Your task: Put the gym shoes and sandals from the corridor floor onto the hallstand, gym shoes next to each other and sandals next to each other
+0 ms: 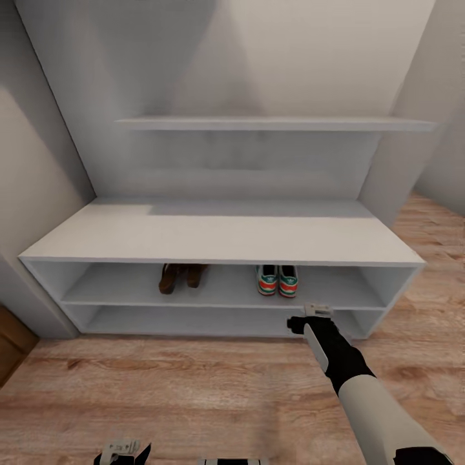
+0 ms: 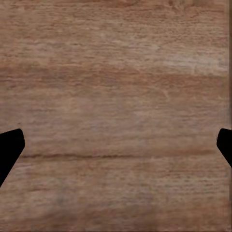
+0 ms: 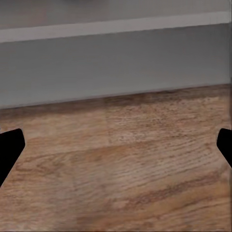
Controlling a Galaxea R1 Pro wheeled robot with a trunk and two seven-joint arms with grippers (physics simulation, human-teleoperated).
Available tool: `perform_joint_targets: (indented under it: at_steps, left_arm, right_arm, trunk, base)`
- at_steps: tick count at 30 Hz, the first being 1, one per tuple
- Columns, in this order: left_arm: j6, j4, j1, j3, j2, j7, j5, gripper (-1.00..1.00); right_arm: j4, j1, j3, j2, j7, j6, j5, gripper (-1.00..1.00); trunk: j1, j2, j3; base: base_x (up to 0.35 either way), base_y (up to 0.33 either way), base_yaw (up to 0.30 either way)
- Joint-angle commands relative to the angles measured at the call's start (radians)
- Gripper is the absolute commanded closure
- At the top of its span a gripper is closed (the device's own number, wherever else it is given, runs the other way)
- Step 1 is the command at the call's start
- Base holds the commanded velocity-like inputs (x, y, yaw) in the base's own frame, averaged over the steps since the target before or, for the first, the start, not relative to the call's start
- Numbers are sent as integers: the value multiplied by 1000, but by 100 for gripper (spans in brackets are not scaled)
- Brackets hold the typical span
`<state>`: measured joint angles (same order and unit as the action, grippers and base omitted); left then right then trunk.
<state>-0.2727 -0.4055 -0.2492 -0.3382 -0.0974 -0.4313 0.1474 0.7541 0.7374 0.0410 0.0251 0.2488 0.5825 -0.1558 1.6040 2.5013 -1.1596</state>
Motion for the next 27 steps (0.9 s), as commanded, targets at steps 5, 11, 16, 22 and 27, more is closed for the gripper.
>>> perform_joint_targets:
  at_steps: [5,11,16,22,27]
  left_arm:
    - [-5,1,-1,-9,1,-5,10,-100]
    - [-6,-2,-1,-10,-1,-4,9,-100]
    - [-6,-1,-1,-10,-9,-1,9,-100]
    - [-7,-1,-1,-11,-17,32,7,-100]
    - [-8,1,-1,-10,-17,58,6,-100]
  right_arm:
    - [-2,0,5,-1,9,3,-10,-100]
    - [-13,-1,5,-2,9,-3,-10,-100]
    - [-97,-2,5,-2,9,-75,-10,-100]
    - [-308,-3,6,-3,7,-329,-5,-100]
    - [-464,-3,8,-4,6,-512,-2,-100]
  trunk:
    - [-1,0,-1]
    - [-1,0,-1]
    - [-1,0,-1]
    - [-1,0,-1]
    - [-1,0,-1]
  base:
    - [-334,0,0]
    - [-335,0,0]
    - [-335,0,0]
    - [-228,0,0]
    - [-34,0,0]
